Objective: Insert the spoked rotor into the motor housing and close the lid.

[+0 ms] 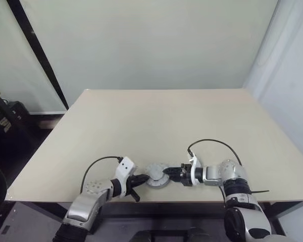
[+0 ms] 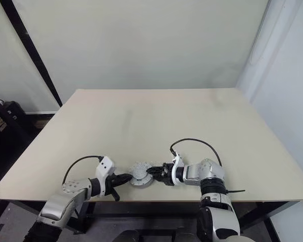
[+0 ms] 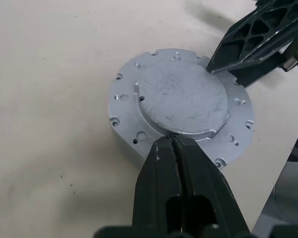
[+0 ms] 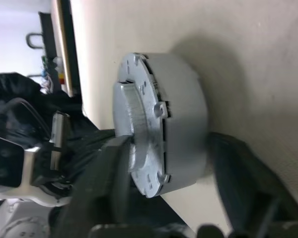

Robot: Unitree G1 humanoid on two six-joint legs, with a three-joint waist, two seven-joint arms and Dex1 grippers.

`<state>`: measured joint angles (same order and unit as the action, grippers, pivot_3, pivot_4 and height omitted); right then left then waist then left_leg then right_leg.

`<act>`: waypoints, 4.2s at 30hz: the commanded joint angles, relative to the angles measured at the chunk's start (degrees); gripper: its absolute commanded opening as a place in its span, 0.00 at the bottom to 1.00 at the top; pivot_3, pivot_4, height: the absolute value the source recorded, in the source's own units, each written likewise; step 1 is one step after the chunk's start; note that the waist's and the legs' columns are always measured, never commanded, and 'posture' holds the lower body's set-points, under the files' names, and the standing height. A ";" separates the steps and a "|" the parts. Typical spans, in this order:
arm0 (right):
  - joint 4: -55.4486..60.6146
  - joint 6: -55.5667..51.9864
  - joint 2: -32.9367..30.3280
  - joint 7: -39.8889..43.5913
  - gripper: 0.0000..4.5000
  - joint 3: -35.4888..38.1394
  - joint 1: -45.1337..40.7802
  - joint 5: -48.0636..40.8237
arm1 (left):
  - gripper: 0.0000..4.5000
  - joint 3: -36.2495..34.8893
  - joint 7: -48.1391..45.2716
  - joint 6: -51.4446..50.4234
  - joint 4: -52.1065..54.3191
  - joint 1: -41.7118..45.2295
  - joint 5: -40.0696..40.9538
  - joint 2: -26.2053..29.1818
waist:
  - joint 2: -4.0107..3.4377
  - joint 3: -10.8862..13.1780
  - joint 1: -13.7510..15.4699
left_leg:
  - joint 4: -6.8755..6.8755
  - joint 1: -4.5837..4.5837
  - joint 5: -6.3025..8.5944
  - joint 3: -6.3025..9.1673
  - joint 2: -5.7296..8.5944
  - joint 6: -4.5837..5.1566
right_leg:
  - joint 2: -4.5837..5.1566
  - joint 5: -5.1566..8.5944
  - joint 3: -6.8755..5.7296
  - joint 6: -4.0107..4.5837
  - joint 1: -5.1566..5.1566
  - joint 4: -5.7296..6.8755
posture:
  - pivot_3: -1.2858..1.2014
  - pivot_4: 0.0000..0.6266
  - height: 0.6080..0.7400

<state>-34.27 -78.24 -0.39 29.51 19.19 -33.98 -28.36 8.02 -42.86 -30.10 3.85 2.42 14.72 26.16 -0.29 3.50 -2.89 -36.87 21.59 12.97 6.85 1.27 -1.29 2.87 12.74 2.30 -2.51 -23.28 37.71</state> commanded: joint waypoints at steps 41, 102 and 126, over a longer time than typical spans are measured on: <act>9.11 -5.15 7.55 -2.43 0.27 10.04 1.05 -14.86 | 0.98 -27.87 9.19 -21.37 5.74 -2.52 32.64 -6.31 | -0.07 -0.03 -1.81 | 0.33 0.07 0.01 0.04 -0.04 -0.01 | -0.02 0.00 -0.02 0.01 -0.17 -0.16 | 0.52 0.00 1.00; 30.89 74.24 -11.68 18.09 0.90 -39.55 18.12 21.30 | 0.44 -28.07 18.86 -0.14 -4.10 5.46 23.94 -9.05 | 0.37 0.12 -1.06 | 0.87 0.17 0.08 0.07 -0.03 -0.15 | -0.01 -0.07 -0.01 -0.12 -0.12 -0.94 | 0.52 0.00 1.00; 28.62 75.37 -12.93 16.68 0.90 -40.14 17.99 25.01 | 0.44 -31.88 25.10 10.57 -16.64 6.32 15.06 -9.50 | 0.63 0.06 -0.28 | 0.73 0.02 0.06 0.09 -0.04 -0.14 | -0.02 -0.09 -0.02 -0.12 0.07 -0.83 | 0.52 0.00 1.00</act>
<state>-6.67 -3.61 -13.27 46.46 -21.22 -15.13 -3.47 -23.44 -18.25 -20.69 -13.56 7.71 30.72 15.48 0.34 3.55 -3.17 -36.15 21.58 13.03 6.91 1.22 -1.43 2.85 12.66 2.29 -2.63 -23.21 36.89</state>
